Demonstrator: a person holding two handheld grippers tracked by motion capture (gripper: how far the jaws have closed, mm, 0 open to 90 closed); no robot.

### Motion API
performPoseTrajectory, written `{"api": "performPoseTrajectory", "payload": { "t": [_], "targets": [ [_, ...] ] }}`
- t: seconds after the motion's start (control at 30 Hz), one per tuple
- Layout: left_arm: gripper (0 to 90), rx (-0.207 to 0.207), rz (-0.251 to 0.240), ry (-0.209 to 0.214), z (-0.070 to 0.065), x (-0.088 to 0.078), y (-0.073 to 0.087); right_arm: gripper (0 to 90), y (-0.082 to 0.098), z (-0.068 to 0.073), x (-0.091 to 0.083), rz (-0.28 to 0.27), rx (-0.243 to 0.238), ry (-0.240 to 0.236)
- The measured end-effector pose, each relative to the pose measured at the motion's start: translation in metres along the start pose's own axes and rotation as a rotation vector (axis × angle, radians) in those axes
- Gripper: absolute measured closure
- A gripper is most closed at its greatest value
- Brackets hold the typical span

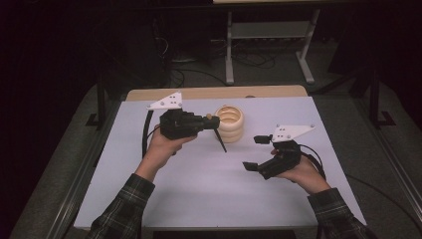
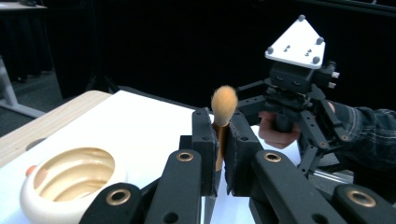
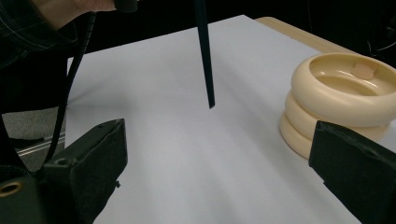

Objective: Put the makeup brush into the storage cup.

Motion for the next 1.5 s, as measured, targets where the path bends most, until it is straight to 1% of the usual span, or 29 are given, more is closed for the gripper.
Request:
{"api": "performPoseTrajectory", "payload": {
  "t": [0.1, 0.17, 0.33, 0.4, 0.57, 0.73, 0.83, 0.93, 1.03, 1.1, 1.17, 1.23, 1.33, 1.43, 1.5],
  "targets": [
    [84.6, 0.007, 0.003, -0.015, 0.004, 0.002, -0.004, 3.7, 0.003, 0.0, -0.004, 0.002, 0.005, 0.009],
    [84.6, 0.002, -0.007, -0.017, 0.008, 0.003, -0.006, 3.4, 0.005, -0.001, -0.006, 0.007, 0.006, 0.02],
    [84.6, -0.001, -0.015, -0.031, 0.017, 0.006, -0.014, 3.5, 0.009, -0.001, -0.011, 0.008, 0.012, 0.03],
    [84.6, -0.002, -0.021, -0.031, 0.02, 0.007, -0.018, 3.4, 0.01, -0.002, -0.012, 0.008, 0.012, 0.033],
    [84.6, -0.005, -0.025, -0.05, 0.03, 0.01, -0.025, 3.4, 0.01, -0.003, -0.014, 0.003, 0.017, 0.037],
    [84.6, -0.017, -0.049, -0.061, 0.039, 0.012, -0.028, 3.4, 0.01, -0.003, -0.015, 0.002, 0.013, 0.036],
    [84.6, -0.02, -0.05, -0.072, 0.045, 0.014, -0.029, 3.3, 0.01, -0.003, -0.014, 0.006, 0.012, 0.033],
    [84.6, -0.016, -0.049, -0.094, 0.051, 0.015, -0.031, 3.3, 0.01, -0.002, -0.014, 0.007, 0.01, 0.028],
    [84.6, -0.022, -0.056, -0.109, 0.057, 0.016, -0.033, 3.3, 0.01, -0.002, -0.013, 0.008, 0.01, 0.026],
    [84.6, -0.016, -0.058, -0.132, 0.061, 0.016, -0.035, 3.3, 0.011, -0.002, -0.013, 0.01, 0.009, 0.024],
    [84.6, -0.02, -0.066, -0.142, 0.064, 0.016, -0.036, 3.3, 0.011, -0.002, -0.013, 0.008, 0.01, 0.023],
    [84.6, -0.017, -0.063, -0.157, 0.068, 0.016, -0.036, 3.3, 0.011, -0.002, -0.014, 0.008, 0.011, 0.022],
    [84.6, -0.025, -0.075, -0.167, 0.073, 0.017, -0.037, 3.3, 0.012, -0.002, -0.014, 0.009, 0.012, 0.022],
    [84.6, -0.023, -0.081, -0.184, 0.077, 0.02, -0.037, 3.3, 0.012, -0.003, -0.015, 0.005, 0.014, 0.023],
    [84.6, -0.013, -0.077, -0.205, 0.08, 0.021, -0.036, 3.3, 0.013, -0.003, -0.015, 0.006, 0.016, 0.024]
  ]
}}
Point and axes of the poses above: each handheld gripper's, and its own axes: x roughly forward along the jaws, y roughly out of its underside, z roughly to its left, the point moved 3 cm from there along x, roughly forward along the jaws, and after that the axes turned 10 degrees about -x, right-handed, at the moved point
